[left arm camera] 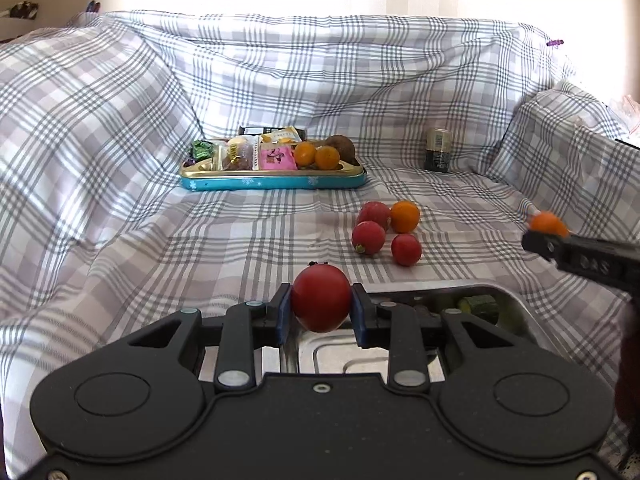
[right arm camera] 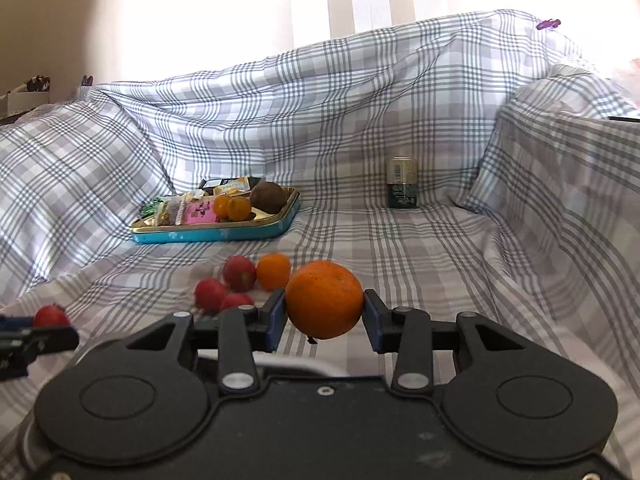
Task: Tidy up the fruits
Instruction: 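Carry the red tomato and the orange over the steel tray with both tools, then open the left tool to drop the tomato while the right tool drops the orange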
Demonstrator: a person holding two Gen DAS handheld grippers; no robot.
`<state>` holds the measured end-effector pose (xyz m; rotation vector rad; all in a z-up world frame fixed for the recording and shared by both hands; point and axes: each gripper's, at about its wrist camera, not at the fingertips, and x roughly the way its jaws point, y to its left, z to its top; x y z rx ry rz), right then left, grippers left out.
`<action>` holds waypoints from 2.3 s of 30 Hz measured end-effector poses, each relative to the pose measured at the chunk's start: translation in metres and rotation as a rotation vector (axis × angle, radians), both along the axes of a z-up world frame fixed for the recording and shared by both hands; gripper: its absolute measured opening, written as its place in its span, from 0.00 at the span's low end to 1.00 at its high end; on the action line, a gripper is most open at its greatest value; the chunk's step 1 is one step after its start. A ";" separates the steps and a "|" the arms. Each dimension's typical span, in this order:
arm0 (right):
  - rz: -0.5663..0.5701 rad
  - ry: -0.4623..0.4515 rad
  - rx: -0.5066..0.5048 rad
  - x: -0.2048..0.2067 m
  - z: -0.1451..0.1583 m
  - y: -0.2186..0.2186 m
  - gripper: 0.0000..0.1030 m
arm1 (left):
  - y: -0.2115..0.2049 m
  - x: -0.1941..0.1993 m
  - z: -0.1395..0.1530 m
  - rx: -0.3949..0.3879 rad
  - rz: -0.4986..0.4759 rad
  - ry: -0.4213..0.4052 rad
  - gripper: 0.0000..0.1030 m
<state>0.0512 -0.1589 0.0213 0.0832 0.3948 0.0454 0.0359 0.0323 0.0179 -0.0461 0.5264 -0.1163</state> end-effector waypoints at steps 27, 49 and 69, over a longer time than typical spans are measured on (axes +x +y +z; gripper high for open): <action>0.140 0.071 -0.013 -0.077 -0.018 0.041 0.41 | -0.034 -0.037 -0.015 0.047 -0.102 -0.014 0.38; 0.149 0.091 -0.005 -0.073 -0.019 0.039 0.42 | -0.039 -0.036 -0.017 0.056 -0.130 0.014 0.40; 0.150 0.095 -0.006 -0.073 -0.019 0.039 0.42 | -0.040 -0.032 -0.019 0.064 -0.123 0.033 0.39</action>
